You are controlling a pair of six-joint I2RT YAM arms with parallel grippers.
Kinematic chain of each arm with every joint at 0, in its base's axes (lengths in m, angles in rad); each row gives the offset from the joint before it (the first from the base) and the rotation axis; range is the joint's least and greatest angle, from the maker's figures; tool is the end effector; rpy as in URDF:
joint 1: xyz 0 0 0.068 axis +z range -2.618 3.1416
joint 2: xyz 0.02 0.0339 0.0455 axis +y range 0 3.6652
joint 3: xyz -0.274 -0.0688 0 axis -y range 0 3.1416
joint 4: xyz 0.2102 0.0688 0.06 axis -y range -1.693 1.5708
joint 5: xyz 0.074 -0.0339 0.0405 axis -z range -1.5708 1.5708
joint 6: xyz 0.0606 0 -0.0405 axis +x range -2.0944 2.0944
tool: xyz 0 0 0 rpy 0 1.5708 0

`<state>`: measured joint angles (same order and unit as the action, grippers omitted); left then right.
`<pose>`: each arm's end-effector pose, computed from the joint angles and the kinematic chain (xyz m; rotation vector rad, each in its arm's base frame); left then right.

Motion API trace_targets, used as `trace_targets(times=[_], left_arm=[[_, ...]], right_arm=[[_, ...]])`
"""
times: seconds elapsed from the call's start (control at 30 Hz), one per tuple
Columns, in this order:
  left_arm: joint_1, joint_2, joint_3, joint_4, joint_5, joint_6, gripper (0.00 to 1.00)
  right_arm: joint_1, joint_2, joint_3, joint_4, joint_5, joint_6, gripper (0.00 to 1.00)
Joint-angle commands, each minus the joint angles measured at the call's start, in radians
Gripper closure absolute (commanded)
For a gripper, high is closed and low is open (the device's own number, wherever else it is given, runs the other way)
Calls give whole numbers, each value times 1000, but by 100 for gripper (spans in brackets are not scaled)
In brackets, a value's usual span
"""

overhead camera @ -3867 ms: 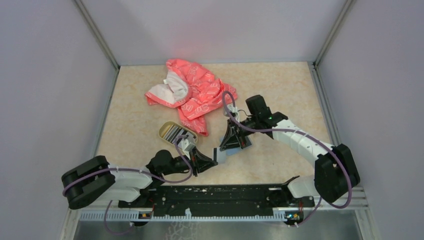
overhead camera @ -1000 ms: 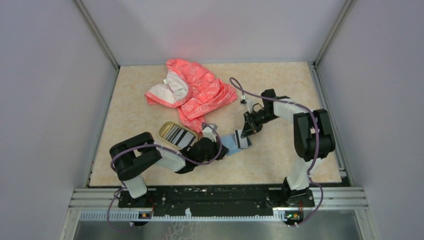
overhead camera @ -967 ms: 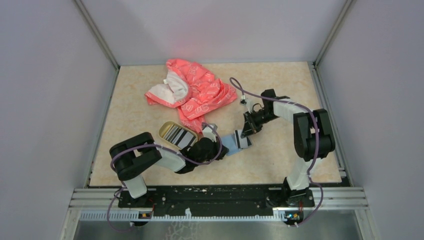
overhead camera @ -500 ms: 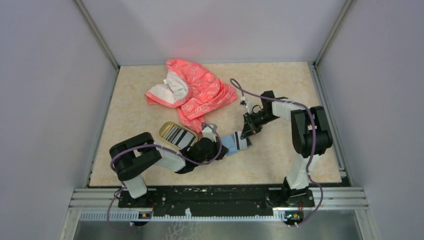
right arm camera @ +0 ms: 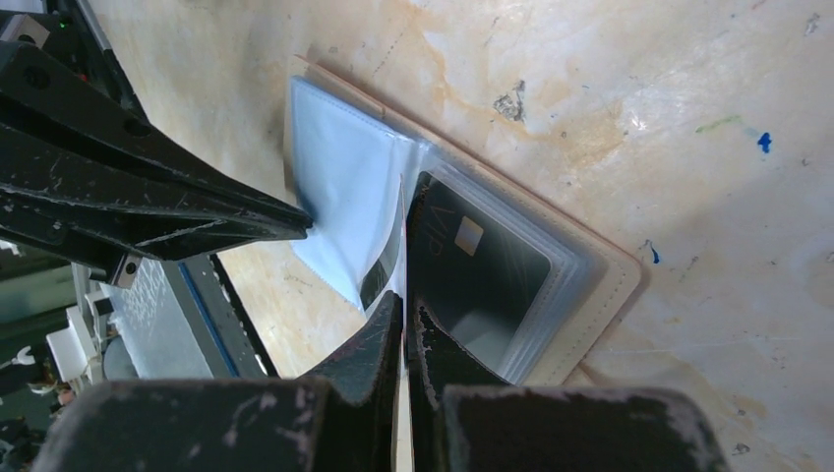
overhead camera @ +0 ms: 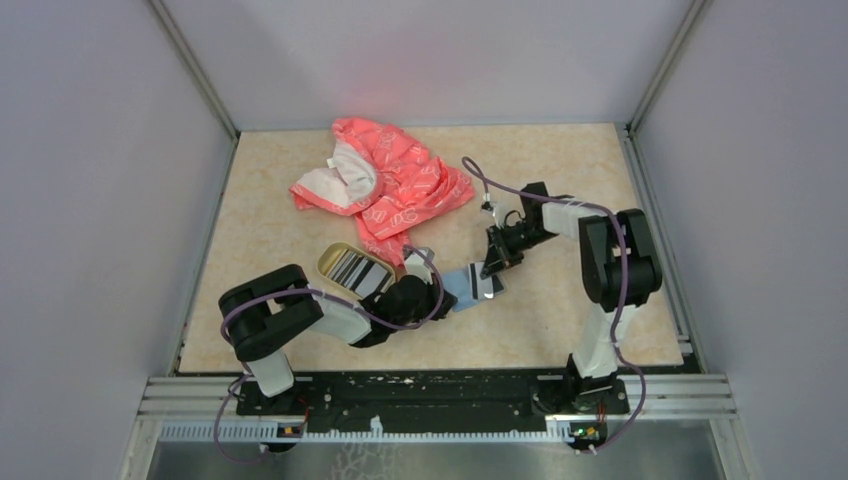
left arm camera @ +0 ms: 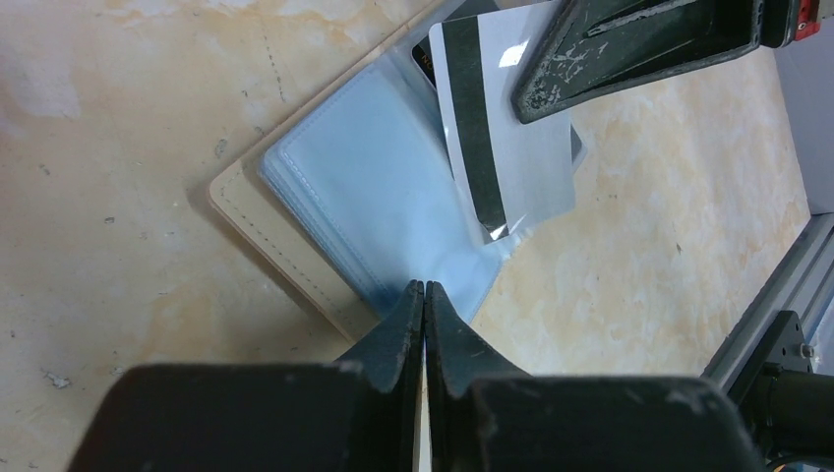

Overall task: Put the credit cards into the card holder
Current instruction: Insert the credit card into the card holder.

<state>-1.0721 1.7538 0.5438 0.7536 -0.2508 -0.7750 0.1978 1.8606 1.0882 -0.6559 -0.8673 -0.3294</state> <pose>0.1659 -0.2732 0.1490 0.1497 2.1305 -0.8964 0.2917 0.1056 0.1603 -0.7862 2.5722 1.2294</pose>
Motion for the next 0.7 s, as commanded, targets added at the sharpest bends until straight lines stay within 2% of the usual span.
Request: trace_targets(times=[0.0,0.3,0.67], left_arm=[[-6,14,-8,-43,-14,2,94],[-6,6,-10,-63,-29,13,95],[-6,8,-7,-71,-30,21,95]], right_arm=[[-2,20,15,21,55,1,100],[42,44,38,-20,112,-31,99],[70,79,63,-29,167,5,98]])
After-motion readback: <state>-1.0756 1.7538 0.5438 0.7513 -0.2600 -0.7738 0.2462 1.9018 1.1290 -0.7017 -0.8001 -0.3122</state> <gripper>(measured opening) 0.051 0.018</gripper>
